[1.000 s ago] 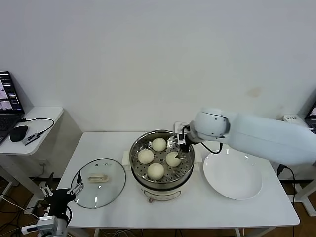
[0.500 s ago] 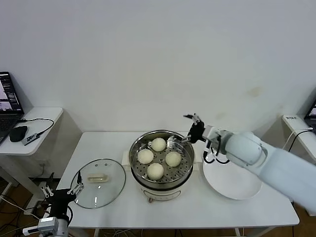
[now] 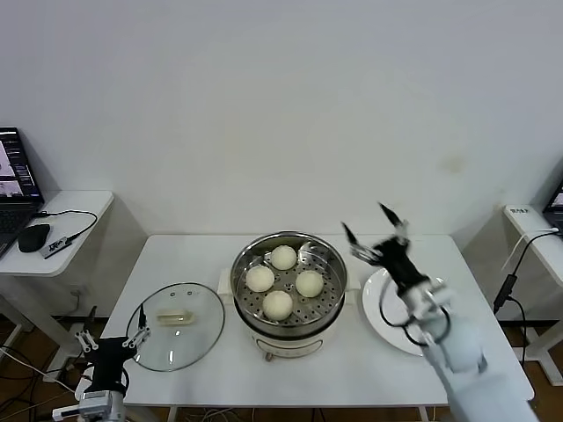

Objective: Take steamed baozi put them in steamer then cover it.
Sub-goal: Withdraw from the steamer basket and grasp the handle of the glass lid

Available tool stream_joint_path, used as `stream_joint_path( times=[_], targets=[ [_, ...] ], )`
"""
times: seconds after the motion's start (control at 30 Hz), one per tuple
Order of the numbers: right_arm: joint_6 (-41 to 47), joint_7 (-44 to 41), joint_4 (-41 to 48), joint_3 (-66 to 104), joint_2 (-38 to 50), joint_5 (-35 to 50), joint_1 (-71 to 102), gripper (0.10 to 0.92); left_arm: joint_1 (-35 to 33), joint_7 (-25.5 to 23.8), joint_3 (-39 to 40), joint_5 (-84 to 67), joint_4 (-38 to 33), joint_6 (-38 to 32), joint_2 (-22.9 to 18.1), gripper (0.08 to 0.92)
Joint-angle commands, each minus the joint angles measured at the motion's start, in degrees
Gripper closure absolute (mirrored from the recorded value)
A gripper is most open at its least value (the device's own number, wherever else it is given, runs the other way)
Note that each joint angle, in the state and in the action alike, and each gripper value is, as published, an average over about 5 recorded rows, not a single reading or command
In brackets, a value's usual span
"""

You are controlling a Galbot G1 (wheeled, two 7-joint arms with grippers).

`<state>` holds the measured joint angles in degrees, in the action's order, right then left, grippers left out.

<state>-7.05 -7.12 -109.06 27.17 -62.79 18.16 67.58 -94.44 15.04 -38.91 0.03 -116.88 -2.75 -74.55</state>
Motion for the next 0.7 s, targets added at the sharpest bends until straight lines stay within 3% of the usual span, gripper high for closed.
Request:
stream_joint_path(
  times=[0.03, 0.3, 0.7],
  targets=[
    [0.3, -7.1, -0.6, 27.7, -19.8, -0.3, 23.0, 0.203, 1.3, 1.3, -2.4, 34.9, 9.2, -5.3, 3.6, 0.177],
    [1.2, -6.0, -3.4, 31.2, -21.7, -2.7, 28.4, 0.203, 0.4, -1.5, -5.6, 59.5, 13.0, -7.3, 9.0, 0.177],
    [0.9, -5.3, -6.0, 31.0, -23.6, -4.7, 30.2, 0.203, 4.4, -3.7, -0.5, 72.2, 17.4, -9.2, 9.2, 0.177]
  ],
)
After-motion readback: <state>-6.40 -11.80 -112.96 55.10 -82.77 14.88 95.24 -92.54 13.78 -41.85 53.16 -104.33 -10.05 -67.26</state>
